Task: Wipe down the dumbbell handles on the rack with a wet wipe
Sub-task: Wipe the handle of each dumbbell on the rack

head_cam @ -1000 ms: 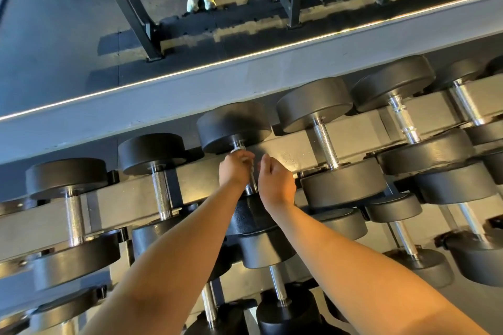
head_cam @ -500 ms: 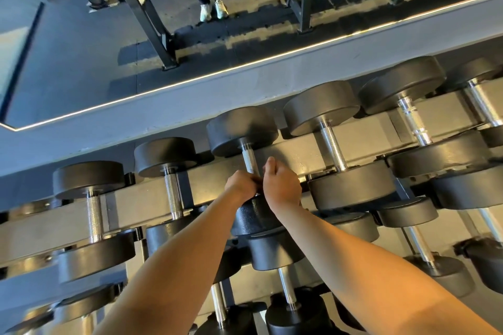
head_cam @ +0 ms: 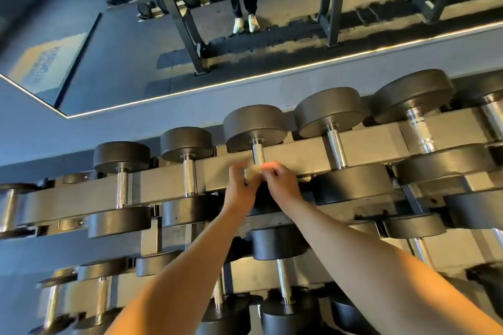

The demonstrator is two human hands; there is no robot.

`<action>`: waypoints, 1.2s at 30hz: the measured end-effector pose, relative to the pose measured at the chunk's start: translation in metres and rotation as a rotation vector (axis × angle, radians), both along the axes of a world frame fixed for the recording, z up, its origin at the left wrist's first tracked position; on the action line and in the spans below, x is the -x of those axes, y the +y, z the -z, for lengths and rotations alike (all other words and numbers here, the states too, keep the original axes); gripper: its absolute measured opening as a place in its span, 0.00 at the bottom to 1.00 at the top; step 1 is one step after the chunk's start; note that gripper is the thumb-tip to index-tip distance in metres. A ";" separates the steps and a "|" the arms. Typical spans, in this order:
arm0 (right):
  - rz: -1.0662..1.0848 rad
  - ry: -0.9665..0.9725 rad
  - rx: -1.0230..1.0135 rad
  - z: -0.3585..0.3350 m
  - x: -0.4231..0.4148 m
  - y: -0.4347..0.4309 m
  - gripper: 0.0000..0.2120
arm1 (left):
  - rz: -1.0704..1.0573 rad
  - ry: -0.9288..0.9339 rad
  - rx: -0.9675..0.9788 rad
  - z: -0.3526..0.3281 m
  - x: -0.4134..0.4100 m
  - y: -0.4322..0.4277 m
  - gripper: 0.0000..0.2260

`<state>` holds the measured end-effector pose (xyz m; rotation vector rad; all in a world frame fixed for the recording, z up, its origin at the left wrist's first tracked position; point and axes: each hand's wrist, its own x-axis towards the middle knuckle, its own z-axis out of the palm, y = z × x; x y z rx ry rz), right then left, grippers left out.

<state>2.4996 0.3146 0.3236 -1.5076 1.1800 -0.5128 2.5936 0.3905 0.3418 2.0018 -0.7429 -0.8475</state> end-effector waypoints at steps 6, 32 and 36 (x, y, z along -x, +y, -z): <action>0.050 -0.177 0.078 -0.022 0.019 0.042 0.08 | -0.003 -0.088 0.031 -0.020 0.027 0.031 0.07; 0.261 0.044 -0.441 0.045 0.132 0.256 0.16 | 0.079 0.036 -0.137 0.053 0.135 0.244 0.15; 0.177 0.033 -0.435 0.038 0.142 0.253 0.13 | 0.027 0.045 -0.168 0.062 0.144 0.238 0.05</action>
